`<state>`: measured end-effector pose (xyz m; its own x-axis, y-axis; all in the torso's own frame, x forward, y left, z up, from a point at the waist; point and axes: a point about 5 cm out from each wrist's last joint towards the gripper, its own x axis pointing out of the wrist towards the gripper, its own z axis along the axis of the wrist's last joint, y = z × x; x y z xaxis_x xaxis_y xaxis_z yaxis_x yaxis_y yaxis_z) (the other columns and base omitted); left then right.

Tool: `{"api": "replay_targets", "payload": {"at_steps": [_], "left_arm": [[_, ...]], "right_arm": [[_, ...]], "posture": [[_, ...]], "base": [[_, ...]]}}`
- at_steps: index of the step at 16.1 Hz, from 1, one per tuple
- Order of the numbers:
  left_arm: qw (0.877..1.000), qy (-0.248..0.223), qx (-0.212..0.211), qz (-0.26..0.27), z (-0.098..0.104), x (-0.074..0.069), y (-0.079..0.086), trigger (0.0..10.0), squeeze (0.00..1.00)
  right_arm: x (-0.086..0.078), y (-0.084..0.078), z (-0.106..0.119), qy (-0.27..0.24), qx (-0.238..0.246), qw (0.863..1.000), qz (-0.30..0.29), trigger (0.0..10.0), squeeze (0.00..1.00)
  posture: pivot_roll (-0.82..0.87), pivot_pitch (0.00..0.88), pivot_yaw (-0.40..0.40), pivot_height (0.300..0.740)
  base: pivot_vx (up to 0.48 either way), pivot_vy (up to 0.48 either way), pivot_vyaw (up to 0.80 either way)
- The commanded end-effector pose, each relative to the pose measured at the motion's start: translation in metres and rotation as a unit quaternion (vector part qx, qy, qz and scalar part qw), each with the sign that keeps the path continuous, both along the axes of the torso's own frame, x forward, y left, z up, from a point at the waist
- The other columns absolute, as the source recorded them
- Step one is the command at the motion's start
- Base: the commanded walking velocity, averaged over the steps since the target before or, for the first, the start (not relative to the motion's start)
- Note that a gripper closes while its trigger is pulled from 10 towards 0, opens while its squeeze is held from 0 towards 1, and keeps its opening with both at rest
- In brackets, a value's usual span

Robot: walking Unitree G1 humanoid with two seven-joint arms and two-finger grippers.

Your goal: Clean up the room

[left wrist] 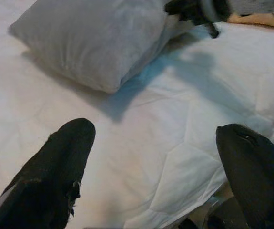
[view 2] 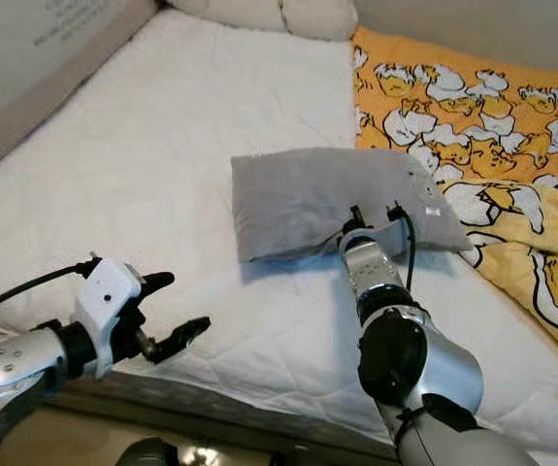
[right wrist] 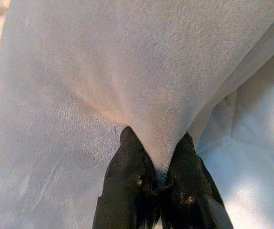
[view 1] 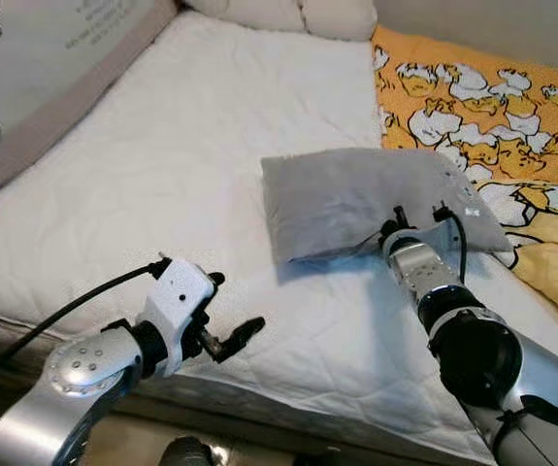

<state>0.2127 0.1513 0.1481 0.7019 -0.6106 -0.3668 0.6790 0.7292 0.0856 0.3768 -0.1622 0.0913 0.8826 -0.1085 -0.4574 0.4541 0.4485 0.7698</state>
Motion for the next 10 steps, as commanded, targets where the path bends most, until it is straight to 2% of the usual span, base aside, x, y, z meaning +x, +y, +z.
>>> {"api": "replay_targets", "payload": {"at_steps": [1, 4, 6, 8, 9, 10], "left_arm": [[0.999, 0.001, -0.027, 0.027, -0.002, 0.007, 0.002, 10.0, 0.0], [0.997, 0.009, -0.059, 0.057, -0.007, 0.022, 0.002, 10.0, 0.0], [0.995, -0.003, -0.047, 0.085, -0.011, 0.039, 0.006, 10.0, 0.0], [0.993, -0.023, -0.043, 0.109, -0.008, 0.052, 0.012, 10.0, 0.0], [0.989, -0.038, -0.031, 0.136, -0.006, 0.06, 0.022, 10.0, 0.0], [0.987, -0.047, -0.025, 0.153, -0.003, 0.064, 0.03, 10.0, 0.0]], "right_arm": [[0.004, 0.001, 0.008, -0.013, -0.019, 1.0, 0.012, 0.0, 0.0], [0.01, 0.01, 0.019, -0.04, -0.022, 0.998, 0.047, 0.0, 0.0], [0.015, 0.025, 0.028, -0.061, -0.029, 0.993, 0.098, 0.0, 0.0], [0.02, 0.038, 0.042, -0.098, -0.052, 0.979, 0.171, 0.0, 0.0], [0.023, 0.047, 0.056, -0.144, -0.067, 0.958, 0.24, 0.0, 0.0], [0.025, 0.052, 0.067, -0.179, -0.066, 0.941, 0.281, 0.0, 0.0]], "posture": [[0.11, 0.0, -0.068, 0.74], [0.05, 0.0, -0.024, 0.74], [0.01, 0.0, 0.019, 0.74], [0.01, 0.0, 0.022, 0.74], [0.02, 0.0, 0.034, 0.74], [0.02, 0.0, 0.043, 0.74]], "base": [[0.0, 0.0, 0.0], [0.0, 0.0, 0.0], [0.0, 0.0, 0.0], [0.0, 0.0, 0.0], [0.0, 0.0, 0.0], [0.0, 0.0, 0.0]]}}
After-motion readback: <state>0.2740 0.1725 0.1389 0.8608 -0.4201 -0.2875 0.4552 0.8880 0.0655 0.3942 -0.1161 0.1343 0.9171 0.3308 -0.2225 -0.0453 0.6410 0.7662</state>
